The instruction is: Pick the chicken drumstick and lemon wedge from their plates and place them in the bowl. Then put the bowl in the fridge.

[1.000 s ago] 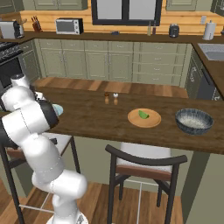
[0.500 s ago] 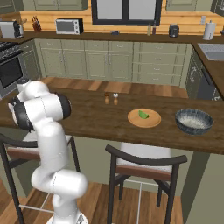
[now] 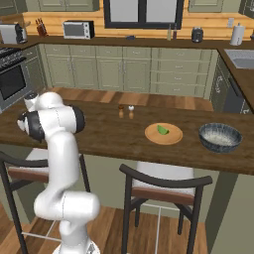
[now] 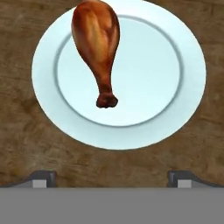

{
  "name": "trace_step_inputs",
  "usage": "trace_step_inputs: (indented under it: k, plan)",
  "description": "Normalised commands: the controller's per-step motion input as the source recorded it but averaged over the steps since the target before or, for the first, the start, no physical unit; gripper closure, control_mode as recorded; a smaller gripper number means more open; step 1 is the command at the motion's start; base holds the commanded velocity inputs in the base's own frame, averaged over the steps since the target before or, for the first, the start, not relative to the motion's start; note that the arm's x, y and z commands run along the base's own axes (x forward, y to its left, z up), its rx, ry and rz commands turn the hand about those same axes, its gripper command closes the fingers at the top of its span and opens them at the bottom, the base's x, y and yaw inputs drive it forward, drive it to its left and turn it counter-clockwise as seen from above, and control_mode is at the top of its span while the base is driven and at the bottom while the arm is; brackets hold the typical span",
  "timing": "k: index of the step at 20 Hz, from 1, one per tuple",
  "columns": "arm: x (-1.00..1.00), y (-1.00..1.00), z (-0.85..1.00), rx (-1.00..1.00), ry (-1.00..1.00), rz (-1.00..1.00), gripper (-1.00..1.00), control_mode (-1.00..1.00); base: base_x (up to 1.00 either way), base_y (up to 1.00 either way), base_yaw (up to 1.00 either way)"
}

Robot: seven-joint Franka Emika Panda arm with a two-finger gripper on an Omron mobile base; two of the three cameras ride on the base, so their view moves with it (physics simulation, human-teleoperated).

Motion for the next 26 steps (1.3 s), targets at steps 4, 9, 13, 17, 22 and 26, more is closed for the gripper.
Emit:
trace_step_inputs:
  k: [4, 9, 13, 17, 22, 26]
  plan:
    - [0.5, 0.28, -0.24, 0.0, 0.03, -0.01, -1.0, -1.0, 0.0, 0.0, 0.0]
    - [0.46, 0.1, -0.15, 0.0, 0.02, -0.01, -1.0, -1.0, 0.0, 0.0, 0.0]
    - [0.48, 0.06, -0.32, 0.0, 0.0, 0.0, -1.0, -1.0, 0.0, 0.0, 0.0]
    - [0.33, 0.06, -0.53, 0.0, 0.0, 0.0, -1.0, -1.0, 0.0, 0.0, 0.0]
    - [0.27, 0.12, -0.46, 0.0, 0.0, 0.0, 1.0, -1.0, 0.0, 0.0, 0.0]
    - [0.0, 0.0, -0.37, 0.0, 0.0, 0.0, 1.0, -1.0, 0.0, 0.0, 0.0]
